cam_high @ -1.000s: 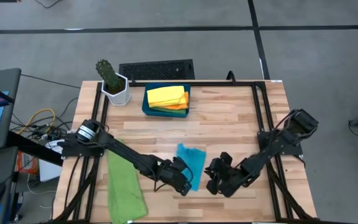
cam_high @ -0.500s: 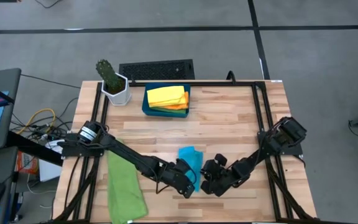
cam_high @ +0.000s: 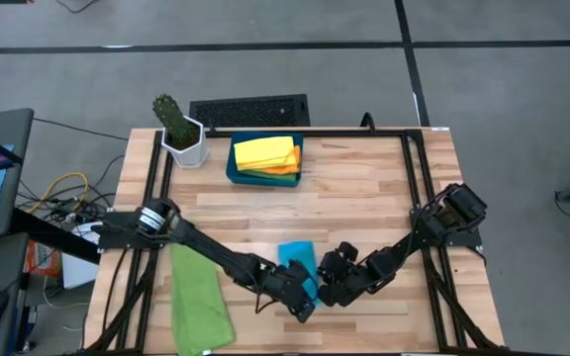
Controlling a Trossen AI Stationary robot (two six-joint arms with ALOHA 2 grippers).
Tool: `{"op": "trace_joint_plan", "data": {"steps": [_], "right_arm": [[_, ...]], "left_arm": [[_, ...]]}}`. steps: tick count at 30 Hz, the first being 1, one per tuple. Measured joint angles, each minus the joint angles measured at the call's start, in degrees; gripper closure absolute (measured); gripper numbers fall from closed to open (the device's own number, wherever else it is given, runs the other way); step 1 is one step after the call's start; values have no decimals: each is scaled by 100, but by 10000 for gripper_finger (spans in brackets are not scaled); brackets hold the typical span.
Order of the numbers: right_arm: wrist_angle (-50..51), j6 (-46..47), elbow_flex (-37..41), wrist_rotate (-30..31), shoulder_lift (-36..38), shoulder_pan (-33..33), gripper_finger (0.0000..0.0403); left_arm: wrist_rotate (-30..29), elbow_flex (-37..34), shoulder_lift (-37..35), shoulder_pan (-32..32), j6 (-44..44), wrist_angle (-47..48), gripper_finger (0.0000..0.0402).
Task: Fold microfiber towels
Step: Fold the blue towel
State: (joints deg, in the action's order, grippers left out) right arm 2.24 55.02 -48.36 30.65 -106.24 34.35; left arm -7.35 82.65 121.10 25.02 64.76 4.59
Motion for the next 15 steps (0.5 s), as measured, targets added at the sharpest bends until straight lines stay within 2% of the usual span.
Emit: {"op": "trace_joint_plan", "data": {"steps": [3,10,15], "right_arm": [[42,-7,0,27,37,5,321],[30,-2,0,77,268,109,321],[108,-3,0,199,456,144,321]], "left_arm": [[-104,96,204,4,35,96,401],[-567,150,177,-36,145,186,401],[-297,378,291,-46,84,121,402]]}}
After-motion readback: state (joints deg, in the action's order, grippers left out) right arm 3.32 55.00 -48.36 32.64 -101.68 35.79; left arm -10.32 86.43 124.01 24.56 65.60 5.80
